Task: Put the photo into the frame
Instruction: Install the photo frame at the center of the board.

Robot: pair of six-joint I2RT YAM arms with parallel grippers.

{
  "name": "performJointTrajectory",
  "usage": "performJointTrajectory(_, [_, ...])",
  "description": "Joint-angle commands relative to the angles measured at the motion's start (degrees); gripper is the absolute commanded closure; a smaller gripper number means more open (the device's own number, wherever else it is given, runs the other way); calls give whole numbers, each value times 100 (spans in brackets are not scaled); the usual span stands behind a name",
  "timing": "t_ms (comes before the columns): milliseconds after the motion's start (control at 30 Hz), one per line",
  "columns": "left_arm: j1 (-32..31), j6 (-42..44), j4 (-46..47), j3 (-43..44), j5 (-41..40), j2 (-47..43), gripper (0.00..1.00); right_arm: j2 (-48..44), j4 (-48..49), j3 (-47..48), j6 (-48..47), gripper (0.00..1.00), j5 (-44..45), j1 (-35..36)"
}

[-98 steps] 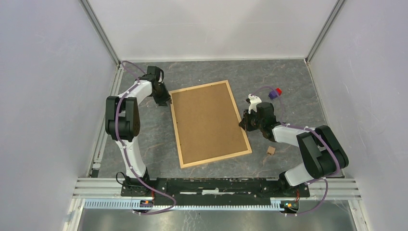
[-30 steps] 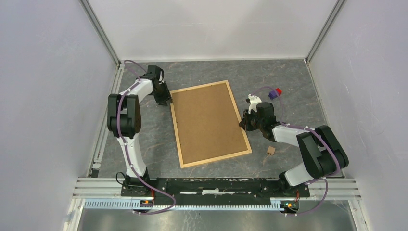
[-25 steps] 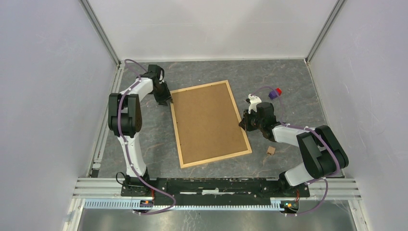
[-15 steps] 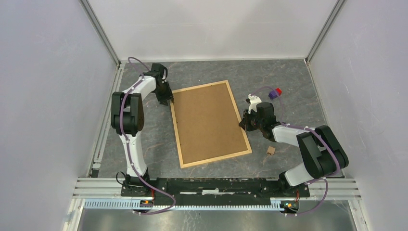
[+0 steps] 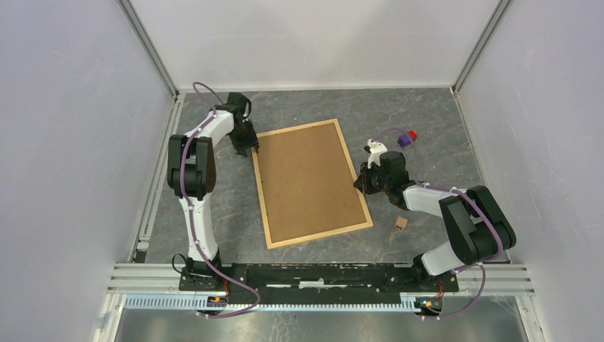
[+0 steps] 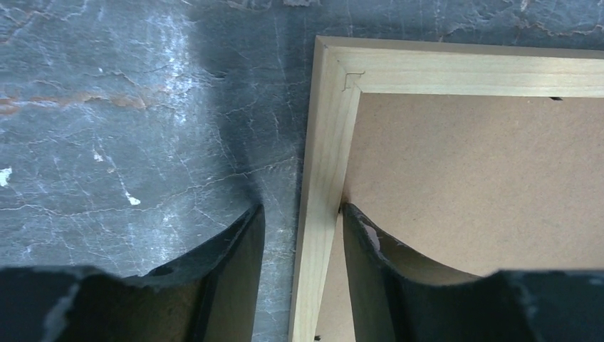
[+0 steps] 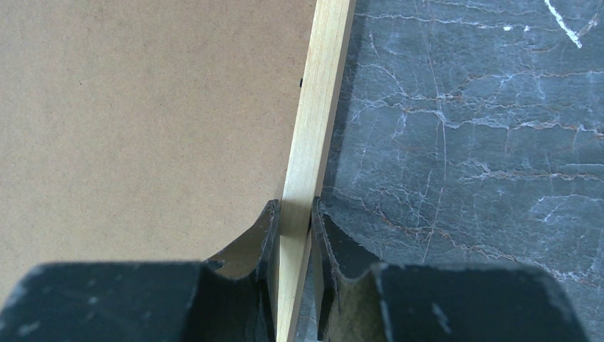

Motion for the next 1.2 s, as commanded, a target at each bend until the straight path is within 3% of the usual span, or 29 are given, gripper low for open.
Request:
performJointTrajectory(0, [5,375,149,-156,-173,15,46,207,-797,-215,-130,100,-288,115])
performJointTrajectory(200, [238,415,654,-623,793,-1077,34,231,-786,-216,-133,100,-279,115])
performJointTrajectory(300, [352,398,585,-700,770,-1319,33,260,-789,-201,-126,100,-294,120])
performJointTrajectory(533, [374,391,565,-503,704,-861,49,251,-799,-207,-133,100,-259,109])
performJointTrajectory(1167, [204,359,533,-143,451,-99,53,238,-792,-207,-126,100,-330,112])
